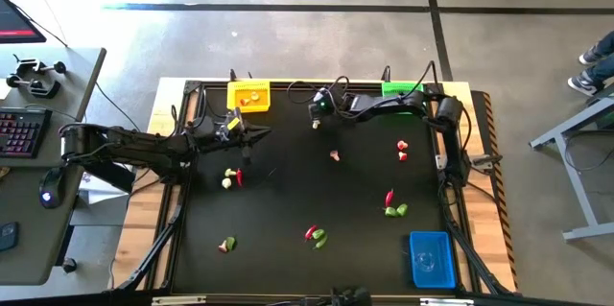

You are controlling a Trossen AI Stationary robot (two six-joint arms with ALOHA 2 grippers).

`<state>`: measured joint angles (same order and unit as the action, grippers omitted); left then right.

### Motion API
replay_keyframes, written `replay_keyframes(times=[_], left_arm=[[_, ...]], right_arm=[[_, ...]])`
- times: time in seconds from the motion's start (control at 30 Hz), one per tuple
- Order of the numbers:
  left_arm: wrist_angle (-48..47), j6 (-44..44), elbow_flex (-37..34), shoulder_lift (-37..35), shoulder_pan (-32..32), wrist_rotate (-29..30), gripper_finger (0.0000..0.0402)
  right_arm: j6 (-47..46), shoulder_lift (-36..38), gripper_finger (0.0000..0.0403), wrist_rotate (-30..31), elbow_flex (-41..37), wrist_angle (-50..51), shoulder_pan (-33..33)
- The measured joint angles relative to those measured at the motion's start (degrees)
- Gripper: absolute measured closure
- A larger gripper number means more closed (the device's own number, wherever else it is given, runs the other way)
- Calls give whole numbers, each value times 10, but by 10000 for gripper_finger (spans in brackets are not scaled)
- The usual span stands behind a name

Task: Sort produce into baskets
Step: Put the green bell pepper into the blue bin

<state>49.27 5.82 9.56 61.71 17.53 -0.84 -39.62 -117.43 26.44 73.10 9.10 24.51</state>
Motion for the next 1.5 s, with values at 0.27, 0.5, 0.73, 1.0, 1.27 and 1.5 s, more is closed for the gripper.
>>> replay_keyframes(times=[0.27, 0.5, 0.73, 1.0, 1.27, 1.5], left_arm=[[-1, 0, 0, 0, 0, 0, 401], [-1, 0, 0, 0, 0, 0, 401], [-1, 0, 0, 0, 0, 0, 401], [-1, 0, 0, 0, 0, 0, 401], [-2, 0, 0, 0, 0, 0, 401], [-5, 0, 0, 0, 0, 0, 401]], right_arm=[[-7, 0, 212, -5, 0, -13, -7], [-4, 1, 212, -3, 0, -40, -6], [-4, -1, 212, -31, 0, -67, -6], [-4, -29, 213, -50, 0, -80, -1], [6, -34, 239, -56, 0, -76, -2], [24, -31, 271, -93, 0, -70, -1]])
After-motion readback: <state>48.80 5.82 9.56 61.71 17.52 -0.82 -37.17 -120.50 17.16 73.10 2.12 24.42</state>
